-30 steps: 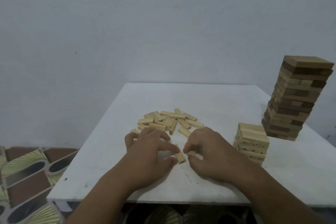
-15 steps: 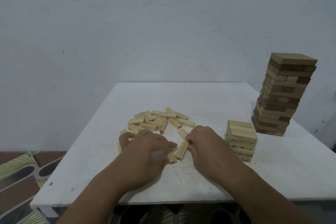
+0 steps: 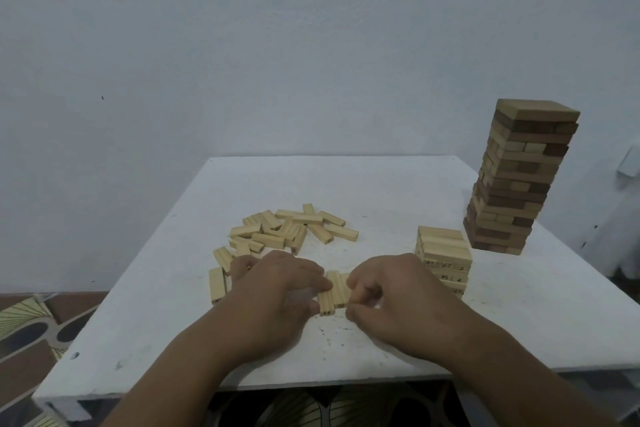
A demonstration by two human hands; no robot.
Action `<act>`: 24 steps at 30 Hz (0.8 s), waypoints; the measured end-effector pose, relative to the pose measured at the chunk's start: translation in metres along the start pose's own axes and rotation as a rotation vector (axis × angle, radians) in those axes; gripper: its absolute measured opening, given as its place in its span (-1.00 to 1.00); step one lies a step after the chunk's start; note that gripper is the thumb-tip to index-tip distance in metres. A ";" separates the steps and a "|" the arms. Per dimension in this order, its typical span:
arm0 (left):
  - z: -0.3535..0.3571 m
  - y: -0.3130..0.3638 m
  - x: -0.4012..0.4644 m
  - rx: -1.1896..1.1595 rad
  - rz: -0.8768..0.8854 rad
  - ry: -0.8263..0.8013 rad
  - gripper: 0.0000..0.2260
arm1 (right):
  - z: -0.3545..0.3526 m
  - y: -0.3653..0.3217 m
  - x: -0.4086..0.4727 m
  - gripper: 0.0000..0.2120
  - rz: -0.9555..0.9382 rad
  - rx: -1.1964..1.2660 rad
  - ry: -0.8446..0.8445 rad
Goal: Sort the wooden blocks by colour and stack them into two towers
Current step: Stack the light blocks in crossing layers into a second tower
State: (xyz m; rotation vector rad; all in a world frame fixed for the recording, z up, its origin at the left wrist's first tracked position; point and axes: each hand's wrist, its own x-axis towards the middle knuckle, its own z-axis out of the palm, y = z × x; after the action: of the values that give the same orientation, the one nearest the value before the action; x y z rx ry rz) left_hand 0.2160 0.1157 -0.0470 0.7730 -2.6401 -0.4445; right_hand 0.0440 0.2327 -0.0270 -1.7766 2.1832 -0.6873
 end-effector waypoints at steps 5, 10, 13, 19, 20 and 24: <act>-0.001 0.002 0.002 -0.050 0.019 -0.069 -0.60 | -0.006 0.002 0.001 -0.80 0.003 0.101 -0.082; -0.002 0.012 0.010 -0.149 -0.029 -0.019 -0.78 | -0.003 0.002 0.005 -0.63 0.005 0.206 -0.107; -0.002 0.013 0.010 -0.178 -0.032 0.012 -0.78 | -0.005 -0.001 0.002 -0.63 -0.044 0.196 -0.049; -0.015 0.031 0.021 -0.337 0.114 0.172 -0.63 | -0.036 -0.008 -0.008 -0.63 -0.118 0.149 0.128; -0.017 0.038 0.024 -0.370 0.127 0.189 -0.60 | -0.044 -0.008 -0.011 -0.62 -0.119 0.137 0.146; -0.013 0.064 0.043 -0.435 0.155 0.172 -0.56 | -0.074 0.000 -0.020 -0.50 -0.055 0.120 0.242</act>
State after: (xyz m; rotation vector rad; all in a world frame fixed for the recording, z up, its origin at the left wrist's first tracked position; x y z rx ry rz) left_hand 0.1583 0.1405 0.0003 0.4424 -2.3021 -0.8313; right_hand 0.0145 0.2669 0.0345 -1.7777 2.1935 -1.0736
